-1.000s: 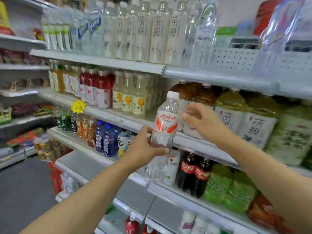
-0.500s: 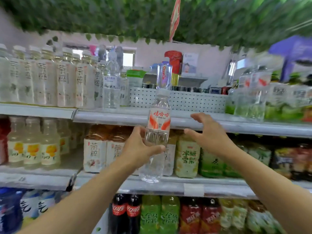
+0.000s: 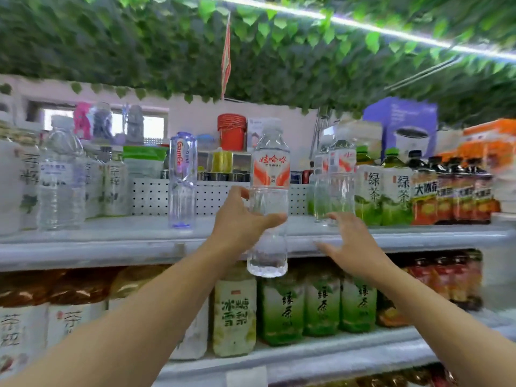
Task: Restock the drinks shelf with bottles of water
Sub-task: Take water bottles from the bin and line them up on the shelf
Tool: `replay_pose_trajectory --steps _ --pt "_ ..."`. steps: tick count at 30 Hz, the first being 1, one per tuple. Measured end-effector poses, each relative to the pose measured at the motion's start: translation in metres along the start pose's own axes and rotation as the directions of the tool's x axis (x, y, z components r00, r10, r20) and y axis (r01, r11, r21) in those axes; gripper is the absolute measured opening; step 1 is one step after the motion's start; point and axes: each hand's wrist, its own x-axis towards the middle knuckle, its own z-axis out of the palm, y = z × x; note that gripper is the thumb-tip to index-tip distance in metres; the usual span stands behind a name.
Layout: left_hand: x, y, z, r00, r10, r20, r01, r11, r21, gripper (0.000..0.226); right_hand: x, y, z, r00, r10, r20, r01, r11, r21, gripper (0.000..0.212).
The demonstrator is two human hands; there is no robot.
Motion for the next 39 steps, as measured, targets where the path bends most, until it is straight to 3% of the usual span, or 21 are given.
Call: replay_pose_trajectory --steps 5,8,17,35,39 --pt "0.049 0.021 0.040 0.997 0.059 -0.053 -0.060 0.998 -0.027 0.058 0.026 0.025 0.003 0.992 -0.119 -0.028 0.119 0.993 -0.011 0.070" --pt "0.080 0.028 0.058 0.992 0.091 -0.091 -0.094 0.995 -0.030 0.060 0.039 0.035 0.008 0.970 -0.235 -0.061 0.227 0.968 -0.109 0.067" --pt "0.154 0.002 0.095 0.978 0.071 -0.197 -0.066 0.997 0.030 0.056 0.064 0.068 0.035 0.893 -0.424 -0.148 0.392 0.897 -0.204 0.056" --pt "0.182 -0.039 0.119 0.997 0.008 -0.082 -0.006 1.000 0.024 0.064 0.071 0.079 0.065 0.854 -0.448 -0.262 0.385 0.885 -0.261 0.036" --pt "0.184 -0.036 0.106 0.993 -0.080 0.091 0.076 0.996 0.047 0.065 0.071 0.080 0.068 0.853 -0.446 -0.272 0.380 0.887 -0.261 0.036"
